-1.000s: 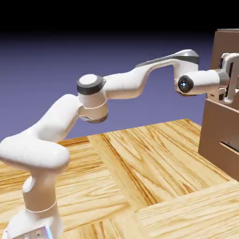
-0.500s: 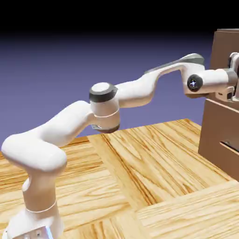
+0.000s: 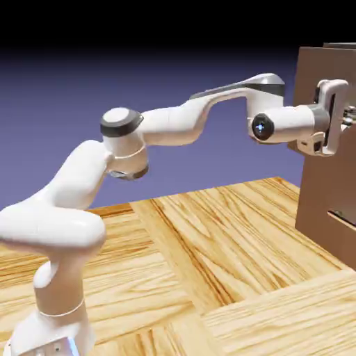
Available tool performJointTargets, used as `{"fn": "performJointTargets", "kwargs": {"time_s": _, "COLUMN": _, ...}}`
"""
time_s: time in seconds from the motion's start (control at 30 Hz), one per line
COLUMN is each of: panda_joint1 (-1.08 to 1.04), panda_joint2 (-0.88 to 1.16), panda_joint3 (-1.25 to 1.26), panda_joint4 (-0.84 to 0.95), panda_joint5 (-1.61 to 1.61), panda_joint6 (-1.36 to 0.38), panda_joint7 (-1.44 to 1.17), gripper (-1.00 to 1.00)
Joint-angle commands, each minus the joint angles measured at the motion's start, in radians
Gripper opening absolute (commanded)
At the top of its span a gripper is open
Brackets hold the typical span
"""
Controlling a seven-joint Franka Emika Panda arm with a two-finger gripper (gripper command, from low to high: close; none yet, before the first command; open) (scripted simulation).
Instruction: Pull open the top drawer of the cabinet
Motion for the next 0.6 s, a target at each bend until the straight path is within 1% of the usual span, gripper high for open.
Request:
{"fn": "performJointTargets", "kwargs": {"time_s": 0.0, "panda_joint1": 0.026, "panda_joint2": -0.004, "panda_joint3": -0.01, "panda_joint4": -0.036, "panda_joint5": -0.001, "panda_joint6": -0.012, "panda_joint7": -0.008, "gripper": -1.0}}
{"fn": "performJointTargets", "kwargs": {"time_s": 0.43, "panda_joint1": 0.384, "panda_joint2": -0.02, "panda_joint3": -0.195, "panda_joint4": -0.506, "panda_joint5": -0.033, "panda_joint6": -0.15, "panda_joint7": -0.096, "gripper": -1.0}}
{"fn": "performJointTargets", "kwargs": {"time_s": 0.47, "panda_joint1": 0.384, "panda_joint2": -0.02, "panda_joint3": -0.195, "panda_joint4": -0.506, "panda_joint5": -0.033, "panda_joint6": -0.15, "panda_joint7": -0.096, "gripper": 1.0}}
{"fn": "performJointTargets", "kwargs": {"time_s": 0.5, "panda_joint1": 0.384, "panda_joint2": -0.02, "panda_joint3": -0.195, "panda_joint4": -0.506, "panda_joint5": -0.033, "panda_joint6": -0.15, "panda_joint7": -0.096, "gripper": 1.0}}
{"fn": "performJointTargets", "kwargs": {"time_s": 0.57, "panda_joint1": 0.446, "panda_joint2": -0.013, "panda_joint3": -0.234, "panda_joint4": -0.579, "panda_joint5": -0.048, "panda_joint6": -0.166, "panda_joint7": -0.103, "gripper": 1.0}}
